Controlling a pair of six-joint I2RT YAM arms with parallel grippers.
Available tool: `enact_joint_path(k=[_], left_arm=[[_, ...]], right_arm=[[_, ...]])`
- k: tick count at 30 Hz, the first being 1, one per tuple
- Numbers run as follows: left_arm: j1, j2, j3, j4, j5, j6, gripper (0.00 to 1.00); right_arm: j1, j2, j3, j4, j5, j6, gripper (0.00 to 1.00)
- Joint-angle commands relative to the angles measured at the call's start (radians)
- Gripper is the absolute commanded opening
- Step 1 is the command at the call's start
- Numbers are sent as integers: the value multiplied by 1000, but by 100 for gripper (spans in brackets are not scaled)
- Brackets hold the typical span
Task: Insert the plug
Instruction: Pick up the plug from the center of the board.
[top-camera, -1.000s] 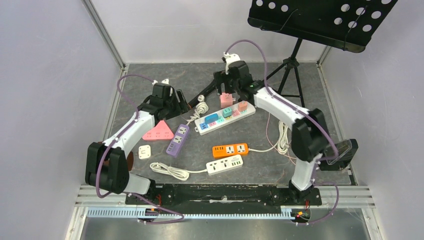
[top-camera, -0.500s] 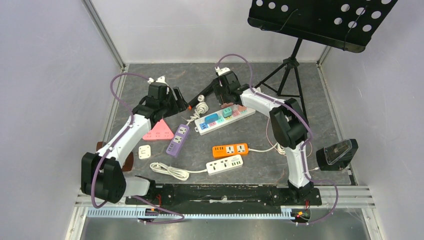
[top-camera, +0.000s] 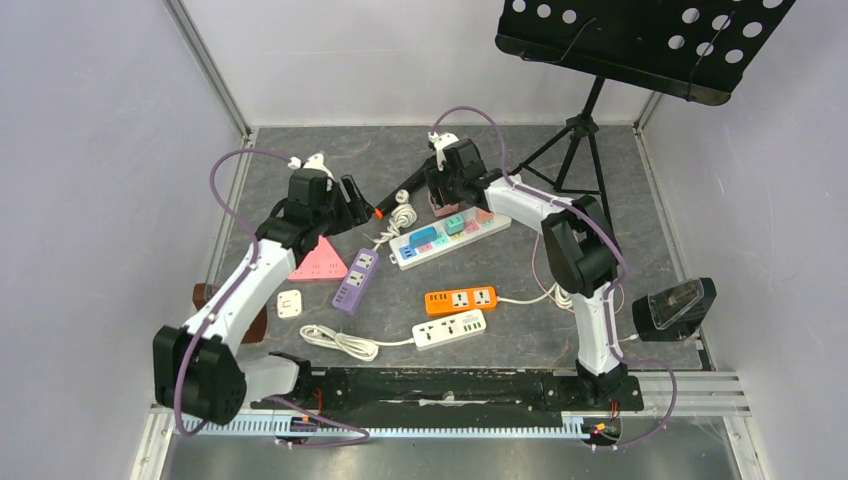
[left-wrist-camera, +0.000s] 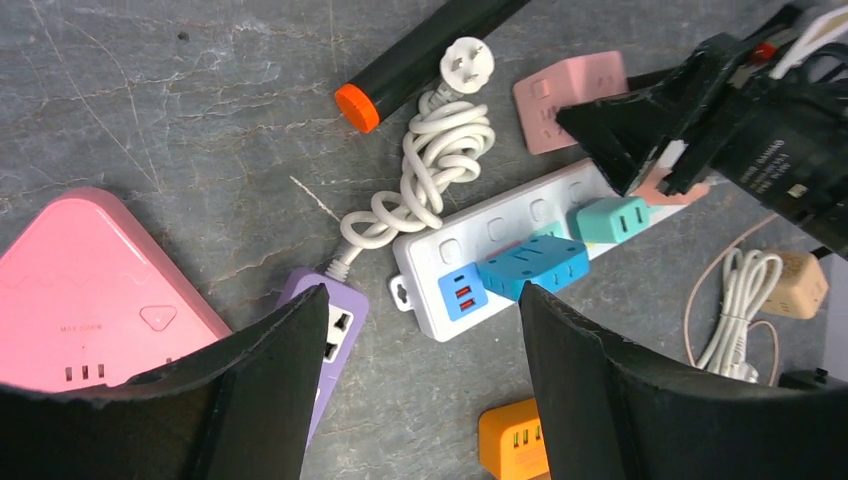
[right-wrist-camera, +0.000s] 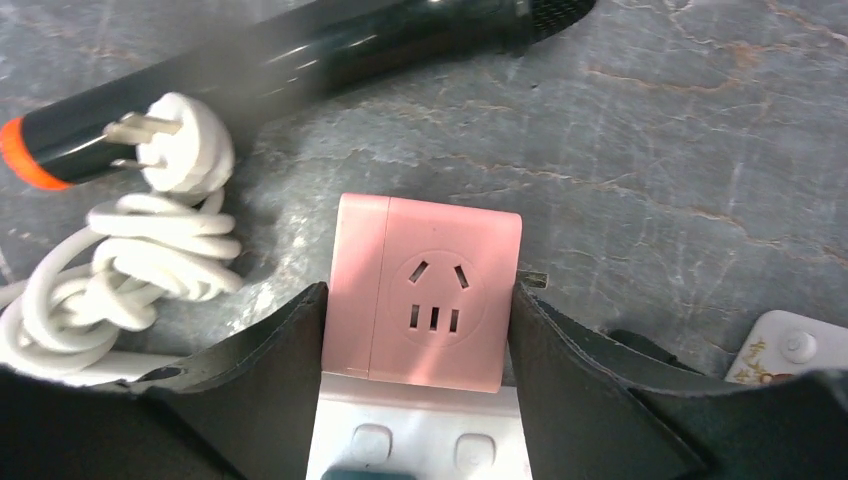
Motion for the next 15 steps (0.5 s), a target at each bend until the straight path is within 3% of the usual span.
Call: enact_joint_path(k=[1, 15], left_arm=[[-4, -140, -47, 74, -12, 36, 76], [-4, -198, -4, 129, 279, 76, 76]], right_arm=[[-3, -148, -39, 150, -161, -20, 28], [-8, -488, -255, 286, -450, 132, 26]])
